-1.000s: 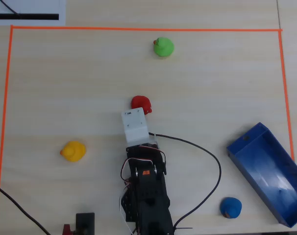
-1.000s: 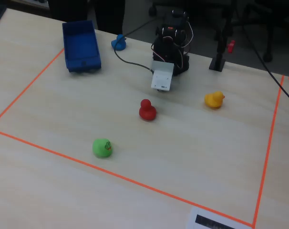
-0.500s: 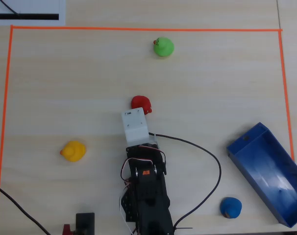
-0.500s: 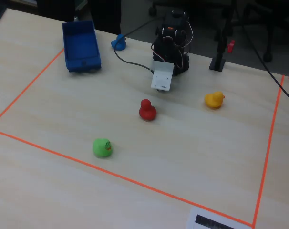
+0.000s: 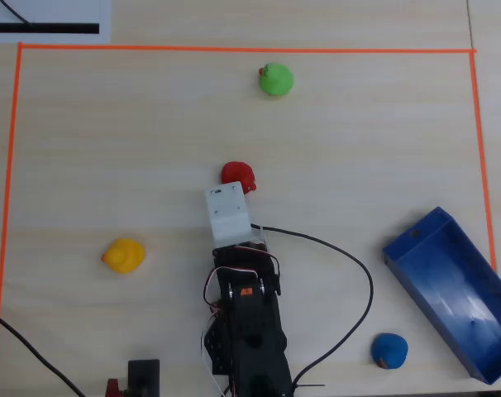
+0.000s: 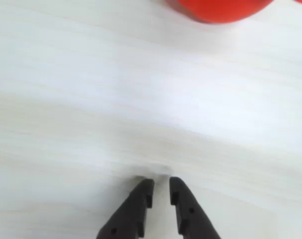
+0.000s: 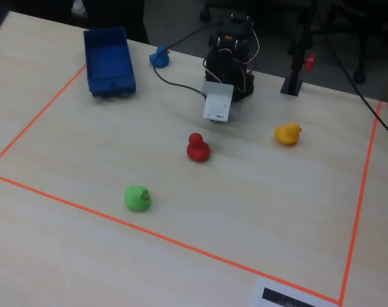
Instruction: Grasp red duck and put it into box.
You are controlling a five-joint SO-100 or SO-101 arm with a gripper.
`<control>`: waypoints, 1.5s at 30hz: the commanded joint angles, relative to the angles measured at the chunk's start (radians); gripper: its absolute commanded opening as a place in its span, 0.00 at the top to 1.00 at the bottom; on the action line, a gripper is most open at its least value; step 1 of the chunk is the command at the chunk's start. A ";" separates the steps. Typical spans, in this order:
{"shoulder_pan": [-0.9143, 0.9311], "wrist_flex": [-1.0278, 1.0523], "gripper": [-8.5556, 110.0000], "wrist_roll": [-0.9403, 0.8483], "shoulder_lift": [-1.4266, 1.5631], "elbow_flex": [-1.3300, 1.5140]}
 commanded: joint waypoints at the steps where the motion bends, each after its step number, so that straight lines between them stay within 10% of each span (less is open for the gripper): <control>1: 0.000 0.026 0.92 0.006 -0.002 0.005; 45: -0.009 0.015 0.93 -0.008 -0.002 0.005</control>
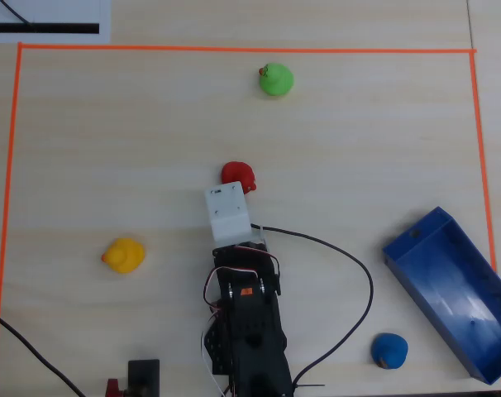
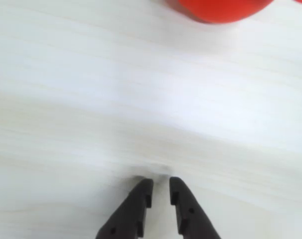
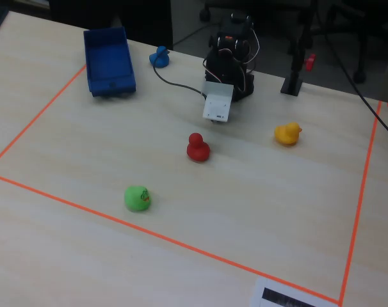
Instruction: Grasp red duck and put it into box.
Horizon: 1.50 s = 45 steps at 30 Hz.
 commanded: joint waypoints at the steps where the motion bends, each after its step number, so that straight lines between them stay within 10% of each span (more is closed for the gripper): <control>1: -0.009 -0.008 0.93 -0.008 -0.003 0.005; 10: 0.077 -0.523 0.93 0.032 -0.293 -0.084; 24: 0.089 -0.446 0.76 0.084 -0.382 -0.393; 45: 0.189 -0.871 0.71 -0.003 -0.968 -0.489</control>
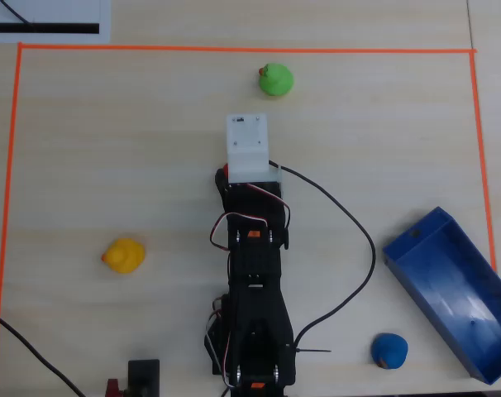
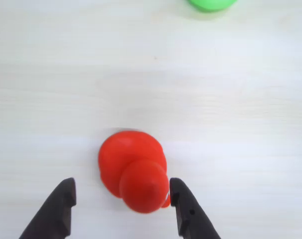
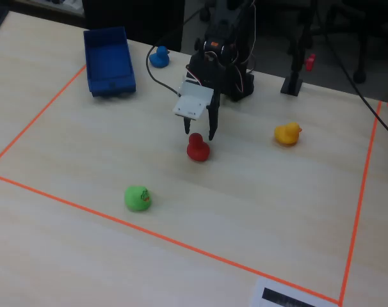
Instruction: Grasp red duck and put it into box.
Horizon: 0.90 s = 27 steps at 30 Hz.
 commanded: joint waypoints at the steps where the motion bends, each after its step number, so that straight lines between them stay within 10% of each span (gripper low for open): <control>1: 0.046 -0.046 0.71 -0.026 -0.046 -0.054; 27: 0.074 -0.048 0.80 -0.023 -0.123 -0.025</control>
